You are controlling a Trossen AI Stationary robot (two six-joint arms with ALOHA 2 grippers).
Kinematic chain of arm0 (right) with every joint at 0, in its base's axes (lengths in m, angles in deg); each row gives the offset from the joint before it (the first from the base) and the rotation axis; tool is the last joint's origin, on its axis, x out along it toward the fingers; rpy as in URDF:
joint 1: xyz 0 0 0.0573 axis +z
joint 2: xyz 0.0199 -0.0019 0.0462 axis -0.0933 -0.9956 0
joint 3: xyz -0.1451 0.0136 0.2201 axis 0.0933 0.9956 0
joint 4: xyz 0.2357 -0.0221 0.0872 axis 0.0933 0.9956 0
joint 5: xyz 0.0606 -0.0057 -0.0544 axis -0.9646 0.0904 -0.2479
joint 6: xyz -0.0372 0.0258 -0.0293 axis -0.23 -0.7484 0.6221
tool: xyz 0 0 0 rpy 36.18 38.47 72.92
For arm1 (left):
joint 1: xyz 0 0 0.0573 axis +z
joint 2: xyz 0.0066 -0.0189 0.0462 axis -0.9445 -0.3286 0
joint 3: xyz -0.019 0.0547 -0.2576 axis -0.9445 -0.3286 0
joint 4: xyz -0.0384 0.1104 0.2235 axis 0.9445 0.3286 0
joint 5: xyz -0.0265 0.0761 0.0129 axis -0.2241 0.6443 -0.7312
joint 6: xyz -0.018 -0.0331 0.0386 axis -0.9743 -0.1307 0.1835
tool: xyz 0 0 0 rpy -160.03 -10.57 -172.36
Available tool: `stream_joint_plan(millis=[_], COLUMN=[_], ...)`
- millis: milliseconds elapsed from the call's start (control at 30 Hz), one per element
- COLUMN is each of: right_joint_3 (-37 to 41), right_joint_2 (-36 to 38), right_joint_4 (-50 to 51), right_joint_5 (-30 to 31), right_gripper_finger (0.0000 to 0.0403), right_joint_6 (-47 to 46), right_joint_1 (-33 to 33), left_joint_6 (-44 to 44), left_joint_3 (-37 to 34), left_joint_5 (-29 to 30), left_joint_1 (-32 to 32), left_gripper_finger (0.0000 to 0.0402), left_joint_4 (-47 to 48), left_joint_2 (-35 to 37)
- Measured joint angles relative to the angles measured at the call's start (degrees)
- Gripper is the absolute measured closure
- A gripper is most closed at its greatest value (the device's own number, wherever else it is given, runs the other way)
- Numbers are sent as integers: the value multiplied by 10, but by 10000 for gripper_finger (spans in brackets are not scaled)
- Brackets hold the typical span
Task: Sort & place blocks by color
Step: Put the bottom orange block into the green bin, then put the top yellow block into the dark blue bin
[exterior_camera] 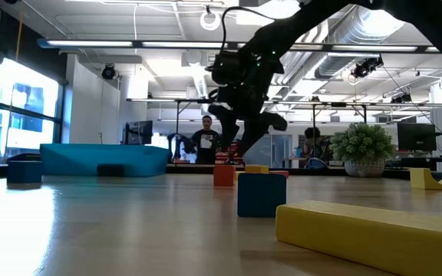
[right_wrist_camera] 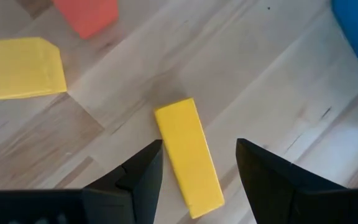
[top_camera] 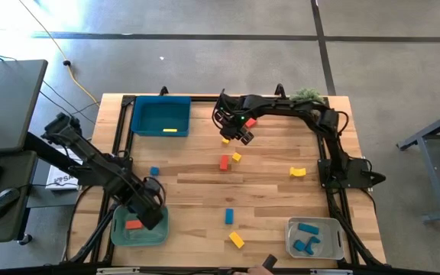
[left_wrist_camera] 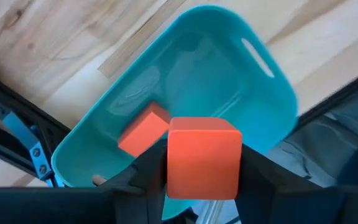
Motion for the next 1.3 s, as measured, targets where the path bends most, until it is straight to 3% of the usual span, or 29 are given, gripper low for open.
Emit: stream_joint_plan(millis=[267, 600, 833, 1300], right_joint_3=[0, 2, 3, 3], right_joint_2=[-12, -12, -37, -47], right_joint_4=[-1, -5, -11, -27], right_joint_5=[-2, -29, -32, -1], right_gripper_finger=[212, 212, 212, 212], right_joint_6=[0, 1, -1, 2], right_joint_1=[-10, -22, -23, -22], left_joint_6=[7, -2, -5, 22], left_joint_3=[0, 0, 0, 0], left_joint_5=[-33, -40, -69, -26], left_joint_1=[-7, -8, -1, 14], left_gripper_finger=[236, 176, 172, 172], left_joint_4=[-14, -51, -51, -48], left_joint_2=[-45, -50, -42, 19])
